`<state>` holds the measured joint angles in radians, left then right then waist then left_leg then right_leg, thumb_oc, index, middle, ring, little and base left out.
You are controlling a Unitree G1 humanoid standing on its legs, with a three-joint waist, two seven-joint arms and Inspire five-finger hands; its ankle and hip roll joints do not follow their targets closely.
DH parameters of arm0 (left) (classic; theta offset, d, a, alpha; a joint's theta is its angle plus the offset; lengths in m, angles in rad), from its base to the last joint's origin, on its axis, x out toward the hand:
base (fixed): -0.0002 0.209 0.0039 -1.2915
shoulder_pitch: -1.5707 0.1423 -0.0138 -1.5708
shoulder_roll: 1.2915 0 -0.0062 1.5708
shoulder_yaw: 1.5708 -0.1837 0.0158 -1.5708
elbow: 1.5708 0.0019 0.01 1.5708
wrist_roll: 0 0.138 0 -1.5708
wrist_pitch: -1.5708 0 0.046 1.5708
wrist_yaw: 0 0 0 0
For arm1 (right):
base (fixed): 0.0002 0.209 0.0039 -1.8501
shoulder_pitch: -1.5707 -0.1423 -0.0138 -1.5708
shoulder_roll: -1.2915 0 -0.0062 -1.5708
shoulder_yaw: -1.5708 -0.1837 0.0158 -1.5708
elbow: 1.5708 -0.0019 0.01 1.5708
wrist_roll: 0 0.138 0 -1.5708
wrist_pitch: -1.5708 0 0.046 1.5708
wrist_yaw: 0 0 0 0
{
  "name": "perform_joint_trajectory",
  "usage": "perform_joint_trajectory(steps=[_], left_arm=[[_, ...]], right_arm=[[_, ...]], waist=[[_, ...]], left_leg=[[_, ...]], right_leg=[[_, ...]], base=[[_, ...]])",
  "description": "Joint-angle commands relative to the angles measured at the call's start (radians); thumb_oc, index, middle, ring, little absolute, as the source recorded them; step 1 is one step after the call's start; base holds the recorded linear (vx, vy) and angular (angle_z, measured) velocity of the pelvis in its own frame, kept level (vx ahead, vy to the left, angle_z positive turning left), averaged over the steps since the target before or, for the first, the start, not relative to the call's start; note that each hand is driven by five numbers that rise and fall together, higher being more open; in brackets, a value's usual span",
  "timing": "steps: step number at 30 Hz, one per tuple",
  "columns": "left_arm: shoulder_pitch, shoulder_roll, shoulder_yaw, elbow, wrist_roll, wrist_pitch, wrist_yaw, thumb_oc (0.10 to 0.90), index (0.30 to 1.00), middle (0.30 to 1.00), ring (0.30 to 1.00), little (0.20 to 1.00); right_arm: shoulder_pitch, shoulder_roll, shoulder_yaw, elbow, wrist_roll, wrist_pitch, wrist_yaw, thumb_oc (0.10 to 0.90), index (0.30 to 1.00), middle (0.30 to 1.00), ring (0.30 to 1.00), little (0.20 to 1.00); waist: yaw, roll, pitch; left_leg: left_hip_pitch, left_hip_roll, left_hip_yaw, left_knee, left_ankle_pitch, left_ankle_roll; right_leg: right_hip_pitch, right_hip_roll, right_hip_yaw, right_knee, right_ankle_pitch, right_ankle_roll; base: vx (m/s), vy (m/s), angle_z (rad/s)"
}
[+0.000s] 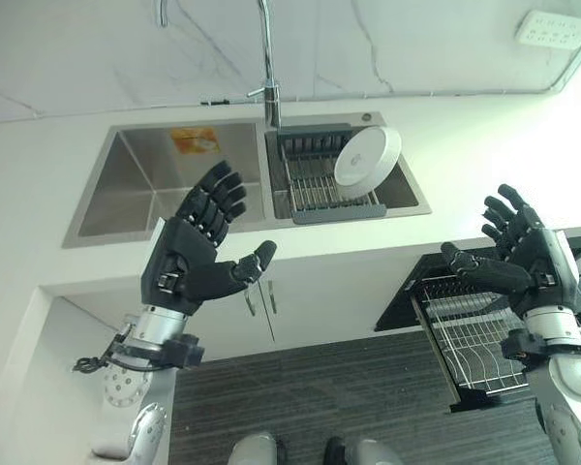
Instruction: Place the dishes in the dishwasher.
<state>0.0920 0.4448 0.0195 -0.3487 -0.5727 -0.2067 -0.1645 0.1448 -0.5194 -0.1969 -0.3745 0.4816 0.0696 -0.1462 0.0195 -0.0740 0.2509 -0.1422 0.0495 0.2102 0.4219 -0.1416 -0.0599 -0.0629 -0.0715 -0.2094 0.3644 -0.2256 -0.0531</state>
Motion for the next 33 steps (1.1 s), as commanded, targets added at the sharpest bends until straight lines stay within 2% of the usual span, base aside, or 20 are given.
perform_joint_trajectory(steps=[1,2,3,7,11,16,21,23,24,25,26,28,29,30,31,32,33], left_arm=[[-0.052,0.006,0.038,-0.109,0.013,-0.133,0.000,0.800,0.900,0.900,0.900,0.900],[-0.055,0.004,0.031,-0.104,0.014,-0.131,0.001,0.800,0.900,0.900,0.900,0.900],[-0.062,0.004,0.025,-0.098,0.015,-0.130,-0.001,0.800,0.900,0.900,0.900,0.900],[-0.061,0.004,0.020,-0.105,0.026,-0.138,0.006,0.800,0.900,0.900,0.900,0.900],[-0.062,0.010,0.028,-0.113,0.026,-0.150,-0.012,0.800,0.900,0.900,0.900,0.900],[-0.093,0.024,0.009,-0.148,0.015,-0.163,-0.086,0.800,0.900,0.900,0.900,0.900],[-0.134,0.033,-0.001,-0.184,0.030,-0.205,-0.124,0.800,0.900,0.900,0.900,0.900],[-0.150,0.038,-0.006,-0.196,0.035,-0.207,-0.142,0.800,0.900,0.900,0.900,0.900],[-0.167,0.043,-0.010,-0.198,0.041,-0.208,-0.164,0.800,0.900,0.900,0.900,0.900],[-0.172,0.042,-0.012,-0.198,0.054,-0.211,-0.170,0.800,0.900,0.900,0.900,0.900],[-0.180,0.044,-0.017,-0.195,0.070,-0.215,-0.165,0.800,0.900,0.900,0.900,0.900],[-0.211,0.067,-0.016,-0.194,0.058,-0.195,-0.158,0.800,0.900,0.900,0.900,0.900],[-0.216,0.069,-0.016,-0.195,0.056,-0.191,-0.156,0.800,0.900,0.900,0.900,0.900],[-0.235,0.080,-0.019,-0.189,0.055,-0.182,-0.151,0.800,0.900,0.900,0.900,0.900],[-0.237,0.081,-0.019,-0.189,0.055,-0.180,-0.150,0.800,0.900,0.900,0.900,0.900],[-0.245,0.085,-0.023,-0.188,0.069,-0.173,-0.141,0.800,0.900,0.900,0.900,0.900],[-0.248,0.088,-0.025,-0.188,0.083,-0.166,-0.132,0.800,0.900,0.900,0.900,0.900]], right_arm=[[-0.099,-0.044,-0.031,-0.073,-0.034,-0.114,0.005,0.800,0.900,0.900,0.900,0.900],[-0.092,-0.047,-0.028,-0.077,-0.042,-0.122,0.006,0.800,0.900,0.900,0.900,0.900],[-0.091,-0.057,-0.026,-0.074,-0.033,-0.134,0.000,0.800,0.900,0.900,0.900,0.900],[-0.082,-0.052,-0.031,-0.073,0.007,-0.171,0.025,0.800,0.900,0.900,0.900,0.900],[-0.057,-0.045,-0.046,-0.095,0.045,-0.174,0.043,0.800,0.900,0.900,0.900,0.900],[-0.078,-0.008,-0.032,-0.111,0.063,-0.213,0.003,0.800,0.900,0.900,0.900,0.900],[-0.118,0.018,-0.027,-0.118,0.056,-0.238,-0.018,0.800,0.900,0.900,0.900,0.900],[-0.134,0.031,-0.021,-0.120,0.053,-0.250,-0.029,0.800,0.900,0.900,0.900,0.900],[-0.139,0.054,-0.012,-0.125,0.038,-0.282,-0.024,0.800,0.900,0.900,0.900,0.900],[-0.147,0.058,-0.009,-0.126,0.032,-0.272,-0.020,0.800,0.900,0.900,0.900,0.900],[-0.156,0.061,-0.004,-0.118,0.030,-0.271,-0.011,0.800,0.900,0.900,0.900,0.900],[-0.165,0.051,-0.003,-0.099,0.058,-0.293,0.009,0.800,0.900,0.900,0.900,0.900],[-0.164,0.049,-0.005,-0.098,0.063,-0.298,0.012,0.800,0.900,0.900,0.900,0.900],[-0.158,0.041,-0.017,-0.096,0.086,-0.319,0.035,0.800,0.900,0.900,0.900,0.900],[-0.157,0.040,-0.020,-0.095,0.090,-0.321,0.040,0.800,0.900,0.900,0.900,0.900],[-0.153,0.037,-0.026,-0.100,0.112,-0.325,0.058,0.800,0.900,0.900,0.900,0.900],[-0.156,0.040,-0.021,-0.104,0.124,-0.323,0.070,0.800,0.900,0.900,0.900,0.900]], waist=[[0.002,0.052,-0.032],[0.004,0.067,-0.036],[0.007,0.070,-0.038],[0.001,0.081,-0.048],[0.001,0.083,-0.059],[0.043,0.055,-0.087],[0.066,0.046,-0.097],[0.068,0.041,-0.097],[0.054,0.052,-0.091],[0.049,0.056,-0.086],[0.046,0.056,-0.080],[0.045,0.052,-0.069],[0.045,0.049,-0.067],[0.037,0.036,-0.059],[0.037,0.033,-0.060],[0.028,0.022,-0.056],[0.023,0.017,-0.055]], left_leg=[[-0.073,0.046,-0.023,-0.122,0.042,-0.011],[-0.116,0.052,-0.051,-0.122,0.083,-0.026],[-0.128,0.046,-0.060,-0.122,0.087,-0.025],[-0.133,0.054,-0.061,-0.122,0.054,-0.018],[-0.113,0.057,-0.043,-0.122,0.034,-0.003],[-0.080,-0.017,-0.101,-0.122,-0.021,0.045],[-0.077,-0.054,-0.154,-0.122,-0.032,0.069],[-0.064,-0.065,-0.171,-0.122,-0.042,0.082],[-0.040,-0.067,-0.201,-0.122,-0.058,0.102],[-0.028,-0.064,-0.205,-0.122,-0.062,0.104],[-0.021,-0.058,-0.202,-0.122,-0.067,0.104],[-0.022,-0.037,-0.187,-0.122,-0.064,0.089],[-0.023,-0.036,-0.185,-0.122,-0.063,0.086],[-0.028,-0.027,-0.167,-0.122,-0.066,0.080],[-0.031,-0.026,-0.164,-0.122,-0.066,0.080],[-0.024,-0.015,-0.150,-0.122,-0.077,0.074],[-0.017,-0.002,-0.139,-0.122,-0.085,0.069]], right_leg=[[0.058,0.057,0.012,-0.064,-0.030,0.095],[0.071,0.083,0.029,-0.064,-0.048,0.088],[0.079,0.091,0.036,-0.064,-0.059,0.082],[0.094,0.091,0.042,-0.064,-0.069,0.087],[0.112,0.075,0.025,-0.064,-0.078,0.095],[0.131,0.015,-0.005,-0.064,-0.075,0.134],[0.134,0.002,-0.028,-0.064,-0.050,0.150],[0.146,0.002,-0.053,-0.064,0.008,0.171],[0.145,0.019,-0.062,-0.043,0.119,0.202],[0.114,0.014,-0.062,0.005,0.135,0.205],[0.087,0.003,-0.063,0.020,0.142,0.203],[0.079,-0.023,-0.080,-0.064,0.117,0.192],[0.069,-0.033,-0.076,-0.064,0.102,0.191],[0.024,-0.078,-0.053,-0.064,0.086,0.199],[0.017,-0.084,-0.048,-0.064,0.087,0.201],[-0.038,-0.132,-0.020,-0.064,0.125,0.219],[-0.068,-0.158,-0.010,-0.064,0.152,0.232]], base=[[0.17,0.113,0.00],[0.19,0.106,-0.12],[0.16,0.086,-0.19],[0.14,0.127,-0.47],[0.15,0.126,-0.17],[0.15,0.171,0.02],[0.06,0.130,0.01],[0.12,0.166,-0.12],[0.15,0.203,-0.18],[0.14,0.180,-0.26],[0.07,0.013,-0.19],[0.04,-0.089,-0.14],[-0.01,-0.180,-0.06],[-0.01,-0.152,-0.04],[0.01,-0.265,-0.04],[0.04,-0.257,0.12],[0.07,-0.319,0.20]])
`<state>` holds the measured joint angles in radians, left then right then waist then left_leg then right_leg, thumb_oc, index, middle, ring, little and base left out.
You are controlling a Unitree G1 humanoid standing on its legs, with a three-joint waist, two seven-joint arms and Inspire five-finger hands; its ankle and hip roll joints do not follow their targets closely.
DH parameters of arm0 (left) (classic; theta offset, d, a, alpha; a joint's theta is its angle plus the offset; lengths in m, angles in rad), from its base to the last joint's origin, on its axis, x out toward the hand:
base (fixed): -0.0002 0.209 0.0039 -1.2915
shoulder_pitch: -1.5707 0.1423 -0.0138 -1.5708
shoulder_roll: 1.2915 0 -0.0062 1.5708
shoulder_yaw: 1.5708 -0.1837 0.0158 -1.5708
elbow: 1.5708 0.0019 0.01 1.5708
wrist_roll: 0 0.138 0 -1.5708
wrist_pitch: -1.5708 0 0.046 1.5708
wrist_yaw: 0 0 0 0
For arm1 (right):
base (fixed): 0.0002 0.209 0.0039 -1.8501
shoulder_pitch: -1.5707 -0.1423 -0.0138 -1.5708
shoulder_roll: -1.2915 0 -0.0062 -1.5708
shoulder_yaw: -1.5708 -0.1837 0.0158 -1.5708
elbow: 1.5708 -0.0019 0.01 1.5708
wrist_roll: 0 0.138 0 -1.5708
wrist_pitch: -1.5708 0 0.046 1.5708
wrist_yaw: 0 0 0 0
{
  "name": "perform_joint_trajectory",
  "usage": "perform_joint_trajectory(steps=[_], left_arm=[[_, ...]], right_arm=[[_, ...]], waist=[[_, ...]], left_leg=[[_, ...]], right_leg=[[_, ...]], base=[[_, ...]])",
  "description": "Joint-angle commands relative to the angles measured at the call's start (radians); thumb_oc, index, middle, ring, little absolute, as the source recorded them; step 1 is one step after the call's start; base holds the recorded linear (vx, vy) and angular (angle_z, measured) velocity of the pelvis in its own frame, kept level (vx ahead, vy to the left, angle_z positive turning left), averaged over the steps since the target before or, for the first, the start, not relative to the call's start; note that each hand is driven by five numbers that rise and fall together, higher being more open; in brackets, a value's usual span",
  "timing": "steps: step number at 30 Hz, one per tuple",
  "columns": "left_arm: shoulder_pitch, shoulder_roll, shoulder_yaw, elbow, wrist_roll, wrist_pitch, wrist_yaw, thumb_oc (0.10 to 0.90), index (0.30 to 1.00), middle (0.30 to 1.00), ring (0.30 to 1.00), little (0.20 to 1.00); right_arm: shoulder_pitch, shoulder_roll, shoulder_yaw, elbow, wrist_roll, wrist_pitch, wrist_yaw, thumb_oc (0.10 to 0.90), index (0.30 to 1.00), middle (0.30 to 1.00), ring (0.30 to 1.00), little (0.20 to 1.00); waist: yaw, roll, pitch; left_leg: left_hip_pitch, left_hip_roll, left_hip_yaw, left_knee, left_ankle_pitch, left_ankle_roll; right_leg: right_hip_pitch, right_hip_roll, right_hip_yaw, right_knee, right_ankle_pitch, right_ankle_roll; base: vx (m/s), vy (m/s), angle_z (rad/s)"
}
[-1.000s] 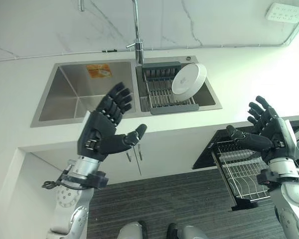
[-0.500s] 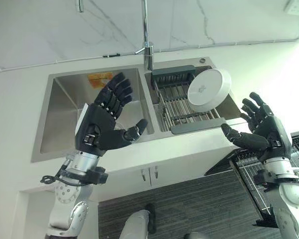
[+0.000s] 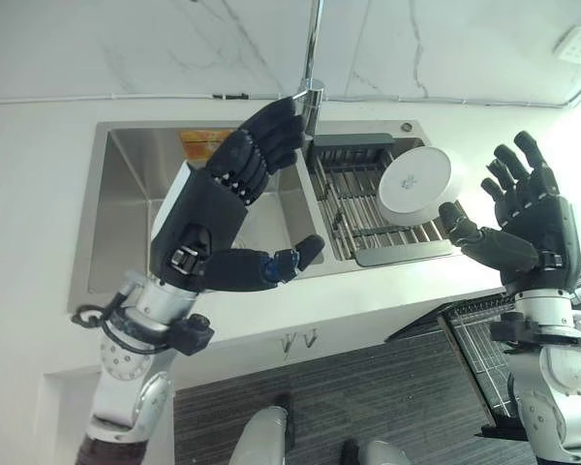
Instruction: Place the dishes in the dishwasher.
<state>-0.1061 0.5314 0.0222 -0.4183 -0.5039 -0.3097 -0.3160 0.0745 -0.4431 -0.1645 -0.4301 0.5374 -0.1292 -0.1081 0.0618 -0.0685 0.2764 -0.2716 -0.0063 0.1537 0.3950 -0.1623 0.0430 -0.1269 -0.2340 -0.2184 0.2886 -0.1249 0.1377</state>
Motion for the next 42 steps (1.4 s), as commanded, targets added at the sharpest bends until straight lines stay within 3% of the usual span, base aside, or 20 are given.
perform_joint_trajectory(steps=[1,3,8,15,18,21,25,33,42], left_arm=[[-0.050,0.004,-0.029,-0.118,0.026,-0.056,0.031,0.800,0.900,0.900,0.900,0.900],[-0.049,0.019,-0.027,-0.118,0.046,-0.040,0.063,0.800,0.900,0.900,0.900,0.900],[-0.022,0.019,-0.009,-0.125,0.046,-0.022,0.069,0.800,0.900,0.900,0.900,0.900],[0.039,-0.010,0.003,-0.129,0.012,-0.021,0.073,0.800,0.900,0.900,0.900,0.900],[0.046,-0.015,0.002,-0.129,-0.002,-0.028,0.053,0.800,0.900,0.900,0.900,0.900],[0.026,-0.027,-0.043,-0.105,0.000,-0.030,0.025,0.800,0.900,0.900,0.900,0.900],[0.017,-0.021,-0.064,-0.071,-0.004,-0.024,0.041,0.800,0.900,0.900,0.900,0.900],[0.027,-0.017,-0.099,-0.013,0.001,-0.002,0.035,0.800,0.900,0.900,0.900,0.900],[0.023,-0.006,-0.116,0.043,0.023,-0.014,0.062,0.800,0.900,0.900,0.900,0.900]], right_arm=[[-0.091,-0.032,-0.045,-0.053,0.071,-0.116,0.038,0.800,0.900,0.900,0.900,0.900],[-0.108,-0.026,-0.024,-0.062,0.085,-0.095,0.049,0.800,0.900,0.900,0.900,0.900],[-0.113,-0.045,-0.012,-0.058,0.129,-0.036,0.072,0.800,0.900,0.900,0.900,0.900],[-0.115,-0.095,-0.032,-0.078,0.179,0.005,0.086,0.800,0.900,0.900,0.900,0.900],[-0.112,-0.100,-0.030,-0.085,0.173,0.012,0.076,0.800,0.900,0.900,0.900,0.900],[-0.103,-0.090,-0.031,-0.071,0.150,-0.002,0.036,0.800,0.900,0.900,0.900,0.900],[-0.126,-0.077,-0.019,-0.029,0.158,-0.005,0.041,0.800,0.900,0.900,0.900,0.900],[-0.177,-0.064,-0.015,0.061,0.127,-0.045,-0.029,0.800,0.900,0.900,0.900,0.900],[-0.232,-0.056,-0.016,0.229,0.164,0.008,-0.086,0.800,0.900,0.900,0.900,0.900]], waist=[[-0.022,0.008,-0.080],[-0.023,0.003,-0.076],[-0.015,-0.003,-0.091],[-0.024,0.022,-0.122],[-0.042,0.033,-0.129],[-0.090,0.054,-0.138],[-0.098,0.066,-0.142],[-0.093,0.077,-0.154],[-0.072,0.072,-0.164]], left_leg=[[0.120,0.062,-0.071,-0.095,-0.072,-0.037],[0.141,0.083,-0.052,-0.095,-0.087,-0.041],[0.138,0.150,-0.011,-0.095,-0.074,-0.060],[0.152,0.203,-0.009,-0.095,-0.047,-0.110],[0.153,0.223,0.018,-0.095,-0.039,-0.118],[0.176,0.256,0.111,-0.095,-0.047,-0.135],[0.187,0.234,0.089,-0.095,-0.064,-0.133],[0.192,0.240,0.086,-0.095,-0.067,-0.139],[0.207,0.231,0.081,-0.095,-0.076,-0.133]], right_leg=[[-0.027,-0.011,0.006,0.011,0.070,0.050],[-0.068,-0.032,0.008,0.011,0.095,0.060],[-0.047,-0.017,-0.028,0.011,0.024,0.056],[-0.028,0.028,-0.053,0.011,-0.039,-0.002],[-0.018,0.037,-0.073,0.011,-0.049,-0.015],[0.002,0.028,-0.124,0.011,-0.053,-0.014],[-0.001,0.030,-0.114,0.011,-0.050,-0.011],[0.011,0.034,-0.123,0.011,-0.057,-0.017],[0.035,0.039,-0.130,0.011,-0.065,-0.022]], base=[[0.09,-0.280,0.13],[0.11,-0.287,-0.08],[0.13,-0.351,0.16],[0.13,-0.231,0.20],[0.04,-0.141,0.26],[0.00,-0.139,0.39],[-0.04,-0.039,0.48],[-0.04,-0.021,-0.01],[-0.02,0.002,0.02]])
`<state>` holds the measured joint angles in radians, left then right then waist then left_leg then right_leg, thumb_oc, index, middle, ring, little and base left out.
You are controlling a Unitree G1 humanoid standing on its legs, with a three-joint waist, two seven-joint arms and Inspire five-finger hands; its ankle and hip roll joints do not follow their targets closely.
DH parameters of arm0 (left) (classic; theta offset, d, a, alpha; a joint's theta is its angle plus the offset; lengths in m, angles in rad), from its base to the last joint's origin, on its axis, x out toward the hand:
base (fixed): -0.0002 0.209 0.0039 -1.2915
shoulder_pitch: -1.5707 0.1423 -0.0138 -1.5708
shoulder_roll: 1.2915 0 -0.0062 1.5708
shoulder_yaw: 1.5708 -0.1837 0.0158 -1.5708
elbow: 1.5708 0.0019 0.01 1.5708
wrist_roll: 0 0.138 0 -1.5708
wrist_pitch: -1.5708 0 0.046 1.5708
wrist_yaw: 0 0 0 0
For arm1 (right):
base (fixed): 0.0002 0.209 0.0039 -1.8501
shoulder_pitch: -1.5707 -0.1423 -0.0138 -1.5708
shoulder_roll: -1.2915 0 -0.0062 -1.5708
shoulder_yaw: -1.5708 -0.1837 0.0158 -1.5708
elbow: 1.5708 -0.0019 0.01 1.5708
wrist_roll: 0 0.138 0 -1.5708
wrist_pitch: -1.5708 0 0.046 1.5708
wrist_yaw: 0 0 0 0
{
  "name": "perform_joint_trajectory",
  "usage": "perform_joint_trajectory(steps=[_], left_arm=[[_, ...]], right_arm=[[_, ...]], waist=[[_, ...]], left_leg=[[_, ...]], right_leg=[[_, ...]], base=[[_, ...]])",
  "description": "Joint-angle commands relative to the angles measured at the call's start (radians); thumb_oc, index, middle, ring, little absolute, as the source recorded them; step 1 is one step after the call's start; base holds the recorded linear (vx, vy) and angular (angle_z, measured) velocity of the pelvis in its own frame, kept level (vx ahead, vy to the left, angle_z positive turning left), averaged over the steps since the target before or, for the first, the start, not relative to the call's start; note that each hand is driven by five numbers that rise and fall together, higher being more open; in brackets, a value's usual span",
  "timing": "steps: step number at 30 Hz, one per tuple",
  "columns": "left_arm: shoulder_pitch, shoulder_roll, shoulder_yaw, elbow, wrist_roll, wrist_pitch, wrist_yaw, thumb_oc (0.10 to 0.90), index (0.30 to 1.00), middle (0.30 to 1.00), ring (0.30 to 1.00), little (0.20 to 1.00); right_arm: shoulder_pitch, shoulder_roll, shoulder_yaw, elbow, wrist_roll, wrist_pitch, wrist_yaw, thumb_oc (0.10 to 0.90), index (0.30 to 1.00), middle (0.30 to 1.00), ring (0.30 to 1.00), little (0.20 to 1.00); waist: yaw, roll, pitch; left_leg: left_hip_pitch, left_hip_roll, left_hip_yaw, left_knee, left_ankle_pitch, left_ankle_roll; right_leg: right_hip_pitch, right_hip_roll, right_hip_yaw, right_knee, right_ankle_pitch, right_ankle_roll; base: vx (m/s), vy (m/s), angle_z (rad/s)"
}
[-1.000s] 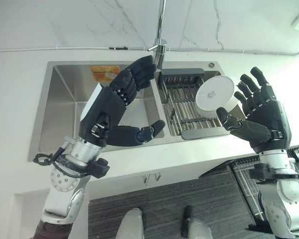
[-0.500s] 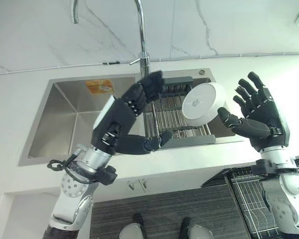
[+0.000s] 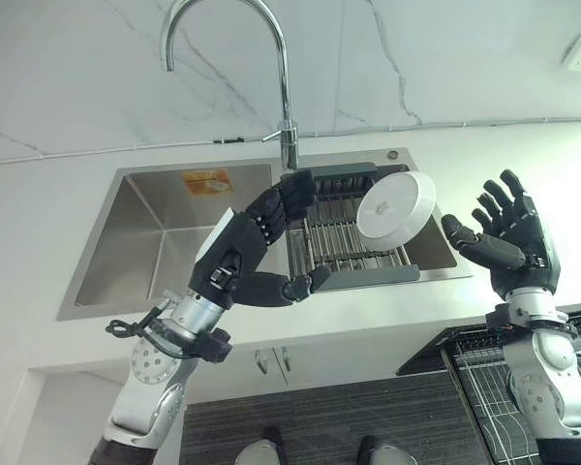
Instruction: Place the dishes in the dishwasher.
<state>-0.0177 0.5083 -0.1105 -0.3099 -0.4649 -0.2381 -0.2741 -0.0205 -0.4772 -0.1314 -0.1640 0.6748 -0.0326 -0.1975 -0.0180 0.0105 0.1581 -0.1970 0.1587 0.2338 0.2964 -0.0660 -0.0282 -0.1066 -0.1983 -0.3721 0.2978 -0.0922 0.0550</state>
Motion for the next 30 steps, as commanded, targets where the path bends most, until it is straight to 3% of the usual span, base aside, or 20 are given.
perform_joint_trajectory(steps=[1,3,8,20,30], left_arm=[[-0.067,0.020,0.018,-0.059,-0.018,-0.086,0.018,0.800,0.900,0.900,0.900,0.900],[-0.077,0.024,0.014,-0.049,-0.019,-0.084,0.023,0.800,0.900,0.900,0.900,0.900],[-0.087,0.026,0.007,-0.032,-0.016,-0.087,0.021,0.800,0.900,0.900,0.900,0.900],[-0.114,0.035,-0.022,0.005,-0.012,-0.085,0.021,0.800,0.900,0.900,0.900,0.900],[-0.112,0.045,-0.027,0.014,-0.019,-0.076,0.017,0.800,0.900,0.900,0.900,0.900]], right_arm=[[-0.142,-0.021,-0.050,-0.016,0.015,-0.070,-0.004,0.800,0.900,0.900,0.900,0.900],[-0.156,-0.031,-0.046,0.030,0.038,-0.019,0.012,0.800,0.900,0.900,0.900,0.900],[-0.170,-0.032,-0.030,0.089,0.124,0.035,0.059,0.800,0.900,0.900,0.900,0.900],[-0.223,-0.042,-0.011,0.187,0.260,0.090,0.128,0.800,0.900,0.900,0.900,0.900],[-0.242,-0.051,-0.019,0.222,0.317,0.112,0.108,0.800,0.900,0.900,0.900,0.900]], waist=[[0.010,-0.008,-0.047],[0.012,-0.012,-0.050],[0.019,-0.021,-0.051],[0.037,-0.034,-0.056],[0.043,-0.035,-0.058]], left_leg=[[0.134,0.065,-0.001,0.004,-0.174,-0.062],[0.139,0.062,-0.003,0.004,-0.177,-0.061],[0.147,0.061,-0.002,0.004,-0.179,-0.060],[0.161,0.055,-0.012,0.004,-0.187,-0.061],[0.168,0.053,-0.013,0.004,-0.190,-0.059]], right_leg=[[0.016,0.003,0.025,0.002,-0.098,0.061],[0.019,0.002,0.026,0.002,-0.099,0.062],[0.030,0.002,0.020,0.002,-0.101,0.062],[0.050,0.007,0.017,0.002,-0.107,0.060],[0.060,0.008,0.016,0.002,-0.109,0.060]], base=[[0.00,-0.002,0.07],[0.00,-0.001,0.03],[0.00,0.000,0.00],[0.01,0.000,0.02],[0.00,0.000,0.00]])
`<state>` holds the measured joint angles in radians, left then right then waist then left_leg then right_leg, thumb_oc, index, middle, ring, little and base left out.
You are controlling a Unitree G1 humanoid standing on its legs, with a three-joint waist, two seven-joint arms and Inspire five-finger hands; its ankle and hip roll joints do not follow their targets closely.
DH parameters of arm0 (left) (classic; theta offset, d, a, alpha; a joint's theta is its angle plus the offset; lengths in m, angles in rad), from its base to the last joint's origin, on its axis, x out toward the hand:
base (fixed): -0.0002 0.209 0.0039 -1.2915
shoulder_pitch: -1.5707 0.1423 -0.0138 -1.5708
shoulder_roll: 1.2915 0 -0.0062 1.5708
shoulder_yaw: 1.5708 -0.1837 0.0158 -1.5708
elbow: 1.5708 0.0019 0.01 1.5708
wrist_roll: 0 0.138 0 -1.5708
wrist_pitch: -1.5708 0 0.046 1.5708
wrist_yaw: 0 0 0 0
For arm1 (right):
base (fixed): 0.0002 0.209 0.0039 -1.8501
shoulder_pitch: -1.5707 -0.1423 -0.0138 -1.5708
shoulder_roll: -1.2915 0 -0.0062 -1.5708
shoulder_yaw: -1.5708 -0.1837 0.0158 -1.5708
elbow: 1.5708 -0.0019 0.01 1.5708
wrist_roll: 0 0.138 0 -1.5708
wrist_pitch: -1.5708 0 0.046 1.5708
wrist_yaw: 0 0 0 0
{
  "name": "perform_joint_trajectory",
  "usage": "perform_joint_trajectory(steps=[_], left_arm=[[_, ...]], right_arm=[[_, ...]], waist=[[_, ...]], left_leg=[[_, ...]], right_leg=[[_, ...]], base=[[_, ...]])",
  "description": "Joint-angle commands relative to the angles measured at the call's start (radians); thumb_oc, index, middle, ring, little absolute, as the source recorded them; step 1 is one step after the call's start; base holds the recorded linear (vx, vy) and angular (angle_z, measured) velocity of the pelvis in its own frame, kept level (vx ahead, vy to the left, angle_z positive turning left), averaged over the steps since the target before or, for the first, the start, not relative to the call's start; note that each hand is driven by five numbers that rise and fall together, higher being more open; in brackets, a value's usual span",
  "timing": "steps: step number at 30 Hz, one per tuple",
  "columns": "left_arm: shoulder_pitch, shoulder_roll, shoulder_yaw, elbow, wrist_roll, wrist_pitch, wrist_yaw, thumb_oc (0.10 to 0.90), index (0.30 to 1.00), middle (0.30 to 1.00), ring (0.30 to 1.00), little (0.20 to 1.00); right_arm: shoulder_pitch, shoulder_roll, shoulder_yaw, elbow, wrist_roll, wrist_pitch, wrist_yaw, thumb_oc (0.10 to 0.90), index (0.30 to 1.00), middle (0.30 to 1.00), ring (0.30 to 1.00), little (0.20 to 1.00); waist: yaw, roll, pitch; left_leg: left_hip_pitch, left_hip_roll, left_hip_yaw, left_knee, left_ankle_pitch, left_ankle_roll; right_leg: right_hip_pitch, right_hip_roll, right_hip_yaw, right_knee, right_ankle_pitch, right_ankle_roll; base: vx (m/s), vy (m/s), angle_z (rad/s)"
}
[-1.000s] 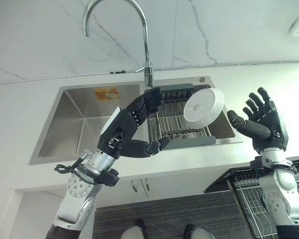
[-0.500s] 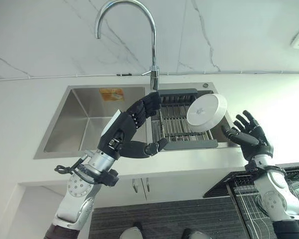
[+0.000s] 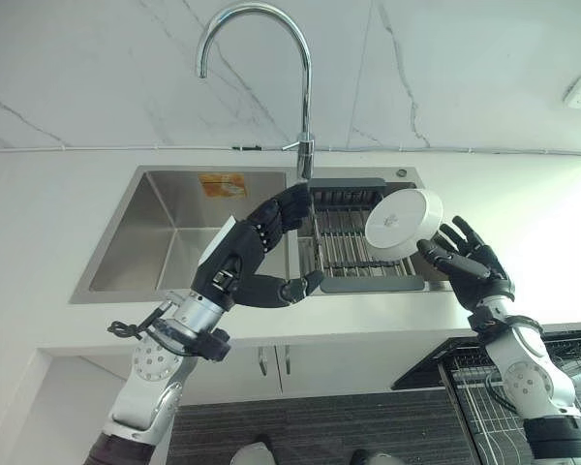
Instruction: Place the dishes in the dishwasher.
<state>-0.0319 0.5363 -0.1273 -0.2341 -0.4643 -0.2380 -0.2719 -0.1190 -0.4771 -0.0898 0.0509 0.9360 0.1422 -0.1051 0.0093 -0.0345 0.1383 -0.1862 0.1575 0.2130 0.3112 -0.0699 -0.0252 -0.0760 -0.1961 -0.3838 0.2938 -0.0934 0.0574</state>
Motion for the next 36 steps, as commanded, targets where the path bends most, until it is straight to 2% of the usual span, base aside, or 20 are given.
perform_joint_trajectory(steps=[1,20,28,36], left_arm=[[-0.097,0.018,-0.010,-0.062,-0.020,-0.075,0.015,0.800,0.900,0.900,0.900,0.900],[-0.093,0.025,-0.018,-0.056,-0.020,-0.067,0.026,0.800,0.900,0.900,0.900,0.900],[-0.093,0.032,-0.020,-0.050,-0.026,-0.064,0.021,0.800,0.900,0.900,0.900,0.900],[-0.097,0.040,-0.020,-0.048,-0.033,-0.056,0.028,0.800,0.900,0.900,0.900,0.900]], right_arm=[[-0.145,-0.051,-0.061,0.011,0.058,-0.063,0.014,0.800,0.900,0.900,0.900,0.900],[-0.158,-0.053,-0.066,0.051,0.095,-0.057,-0.003,0.800,0.900,0.900,0.900,0.900],[-0.174,-0.057,-0.065,0.087,0.179,-0.043,0.005,0.800,0.900,0.900,0.900,0.900],[-0.196,-0.070,-0.061,0.111,0.188,-0.035,0.006,0.800,0.900,0.900,0.900,0.900]], waist=[[0.016,0.009,-0.038],[0.020,0.009,-0.032],[0.028,0.007,-0.030],[0.033,0.005,-0.029]], left_leg=[[0.158,0.054,0.007,-0.011,-0.186,-0.062],[0.158,0.051,0.008,-0.011,-0.178,-0.060],[0.168,0.048,0.005,-0.011,-0.187,-0.060],[0.169,0.043,0.001,-0.011,-0.188,-0.059]], right_leg=[[0.030,0.007,0.029,0.006,-0.108,0.057],[0.032,0.011,0.033,0.006,-0.105,0.051],[0.045,0.009,0.028,0.006,-0.110,0.054],[0.048,0.008,0.027,0.006,-0.109,0.055]], base=[[0.00,0.000,0.00],[0.00,0.000,0.00],[0.02,0.001,0.00],[0.02,0.005,0.01]])
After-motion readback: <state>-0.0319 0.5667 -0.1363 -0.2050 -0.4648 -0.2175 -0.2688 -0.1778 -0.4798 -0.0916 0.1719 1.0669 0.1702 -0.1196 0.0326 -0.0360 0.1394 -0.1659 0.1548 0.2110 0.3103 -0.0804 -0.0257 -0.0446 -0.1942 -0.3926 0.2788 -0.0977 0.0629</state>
